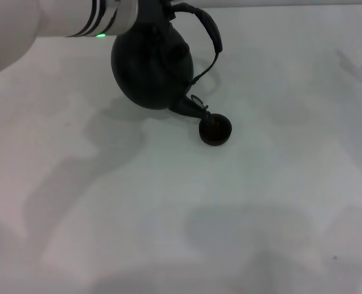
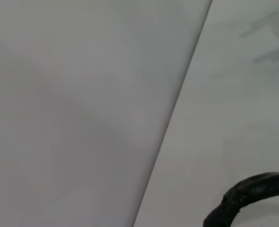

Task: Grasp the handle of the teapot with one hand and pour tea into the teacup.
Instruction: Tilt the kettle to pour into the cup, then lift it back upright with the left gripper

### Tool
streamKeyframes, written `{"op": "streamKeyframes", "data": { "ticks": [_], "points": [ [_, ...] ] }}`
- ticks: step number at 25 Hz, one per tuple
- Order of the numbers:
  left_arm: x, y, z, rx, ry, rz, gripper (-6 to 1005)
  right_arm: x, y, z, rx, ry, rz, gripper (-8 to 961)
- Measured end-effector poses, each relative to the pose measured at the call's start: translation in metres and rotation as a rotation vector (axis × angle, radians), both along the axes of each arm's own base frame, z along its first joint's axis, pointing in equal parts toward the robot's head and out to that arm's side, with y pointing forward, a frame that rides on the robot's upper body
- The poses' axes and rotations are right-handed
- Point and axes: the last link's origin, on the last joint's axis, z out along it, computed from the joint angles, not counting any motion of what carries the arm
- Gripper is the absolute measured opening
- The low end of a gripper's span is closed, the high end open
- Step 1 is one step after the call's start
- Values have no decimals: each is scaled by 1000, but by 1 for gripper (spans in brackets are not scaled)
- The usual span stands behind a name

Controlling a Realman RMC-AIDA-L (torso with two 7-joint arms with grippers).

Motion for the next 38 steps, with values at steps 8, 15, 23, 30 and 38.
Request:
{"op": "streamKeyframes", "data": {
  "ticks": [8,15,23,30,38],
  "points": [
    [-1,0,0,-1,6,0,112,0,0,0,1,0,-1,846],
    [-1,0,1,-5,15,1,111,0,0,0,0,0,0,846],
    [-1,1,0,-16,34,-1,111,0,0,-1,-2,1,-1,845],
    [0,2,-1,-21,42,-3,112,1,0,-1,-3,3,-4,845],
    [0,3,-1,-22,48,-1,113,1,0,-2,-5,5,-5,846]
  ]
}}
